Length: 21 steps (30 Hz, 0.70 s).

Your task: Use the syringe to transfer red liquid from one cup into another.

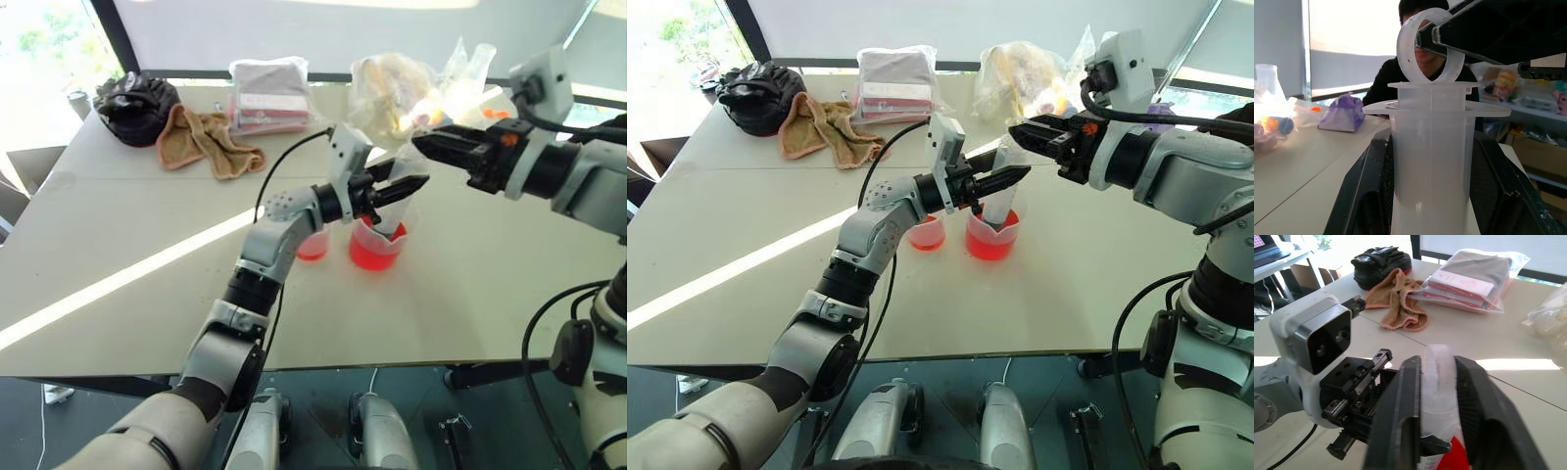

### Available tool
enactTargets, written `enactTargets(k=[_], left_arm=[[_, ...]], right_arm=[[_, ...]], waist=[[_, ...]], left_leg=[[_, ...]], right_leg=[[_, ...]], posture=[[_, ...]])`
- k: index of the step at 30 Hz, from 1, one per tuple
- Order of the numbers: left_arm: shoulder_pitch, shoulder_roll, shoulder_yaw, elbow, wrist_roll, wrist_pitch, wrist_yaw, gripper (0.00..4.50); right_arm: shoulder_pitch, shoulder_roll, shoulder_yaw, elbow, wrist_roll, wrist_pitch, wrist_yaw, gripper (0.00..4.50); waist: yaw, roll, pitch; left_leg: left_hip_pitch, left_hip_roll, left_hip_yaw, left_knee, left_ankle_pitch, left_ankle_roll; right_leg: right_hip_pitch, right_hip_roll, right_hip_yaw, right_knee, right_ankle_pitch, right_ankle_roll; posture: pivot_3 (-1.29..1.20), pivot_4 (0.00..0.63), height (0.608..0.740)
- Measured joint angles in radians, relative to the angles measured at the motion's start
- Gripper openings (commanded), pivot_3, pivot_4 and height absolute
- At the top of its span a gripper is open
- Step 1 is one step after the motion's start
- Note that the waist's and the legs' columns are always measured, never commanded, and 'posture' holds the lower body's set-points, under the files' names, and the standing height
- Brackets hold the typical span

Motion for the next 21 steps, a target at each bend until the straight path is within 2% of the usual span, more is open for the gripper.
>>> enactTargets(k=[21], left_arm=[[0.014,0.002,0.0,0.013,0.003,-0.016,0.007,1.46]], right_arm=[[-0.003,0.005,0.056,0.004,-0.039,-0.035,0.004,0.06]], waist=[[-0.001,0.0,0.0]], left_leg=[[-0.003,0.0,0.0,0.0,-0.001,0.001]], right_leg=[[0.0,0.0,0.0,-0.006,0.0,0.0]], posture=[[0.0,0.15,0.74]])
